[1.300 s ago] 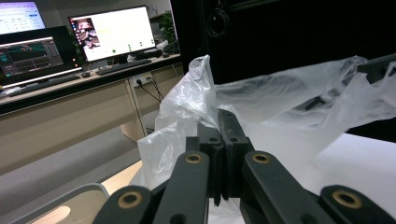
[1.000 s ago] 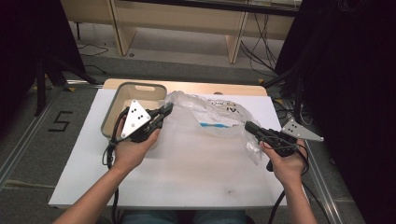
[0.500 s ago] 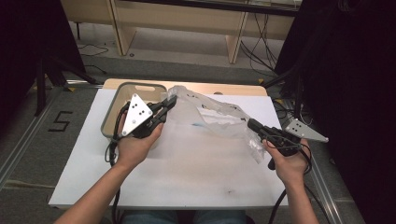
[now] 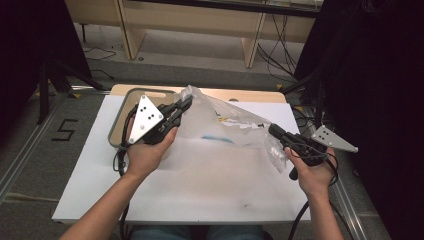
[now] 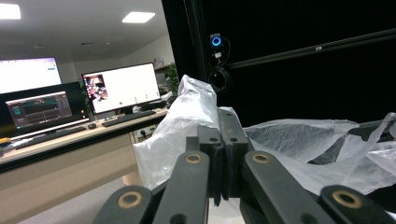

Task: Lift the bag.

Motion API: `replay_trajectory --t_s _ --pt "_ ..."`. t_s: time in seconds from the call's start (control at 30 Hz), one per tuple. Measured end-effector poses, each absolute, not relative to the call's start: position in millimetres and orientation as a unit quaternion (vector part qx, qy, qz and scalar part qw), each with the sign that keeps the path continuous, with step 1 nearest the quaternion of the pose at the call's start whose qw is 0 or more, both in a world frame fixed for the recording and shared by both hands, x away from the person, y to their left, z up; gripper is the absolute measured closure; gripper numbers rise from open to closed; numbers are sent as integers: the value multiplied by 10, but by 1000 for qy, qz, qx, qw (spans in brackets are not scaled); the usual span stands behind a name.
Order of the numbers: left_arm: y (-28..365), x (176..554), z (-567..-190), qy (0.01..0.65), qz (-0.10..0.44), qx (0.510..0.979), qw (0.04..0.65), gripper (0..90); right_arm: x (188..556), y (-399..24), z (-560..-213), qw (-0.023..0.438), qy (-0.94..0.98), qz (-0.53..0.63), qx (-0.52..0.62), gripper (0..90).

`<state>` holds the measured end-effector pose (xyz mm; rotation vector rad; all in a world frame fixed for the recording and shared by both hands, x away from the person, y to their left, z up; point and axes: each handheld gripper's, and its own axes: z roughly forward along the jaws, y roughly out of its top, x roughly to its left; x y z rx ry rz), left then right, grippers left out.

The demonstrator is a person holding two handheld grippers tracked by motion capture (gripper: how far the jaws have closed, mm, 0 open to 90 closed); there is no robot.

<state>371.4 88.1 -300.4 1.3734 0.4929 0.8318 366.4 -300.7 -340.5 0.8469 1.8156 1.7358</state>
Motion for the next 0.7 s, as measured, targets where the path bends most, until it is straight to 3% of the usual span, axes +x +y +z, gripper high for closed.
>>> replay_trajectory --t_s 0.7 --pt "836 3767 -2853 214 372 601 675 891 3634 -3032 -3224 257 649 651 299 900"
